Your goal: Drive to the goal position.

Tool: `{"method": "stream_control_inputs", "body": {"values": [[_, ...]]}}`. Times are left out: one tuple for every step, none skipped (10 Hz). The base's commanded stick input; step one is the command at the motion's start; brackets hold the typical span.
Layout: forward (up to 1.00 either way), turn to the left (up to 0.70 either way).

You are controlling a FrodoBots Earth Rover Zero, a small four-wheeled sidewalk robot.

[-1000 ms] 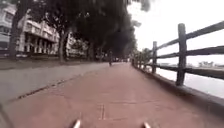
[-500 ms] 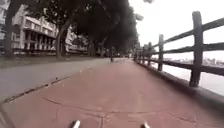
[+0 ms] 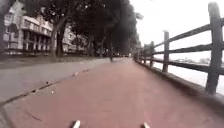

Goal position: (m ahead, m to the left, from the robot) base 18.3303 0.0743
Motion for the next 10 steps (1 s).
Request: {"method": "stream_control_inputs", "body": {"values": [[0.7,0.0],[0.7,-0.01],[0.7,-0.03],[0.7,-0.11],[0.7,-0.19],[0.7,-0.27],[0.7,-0.25],[0.7,-0.26],[0.7,-0.27],[0.7,-0.28]]}}
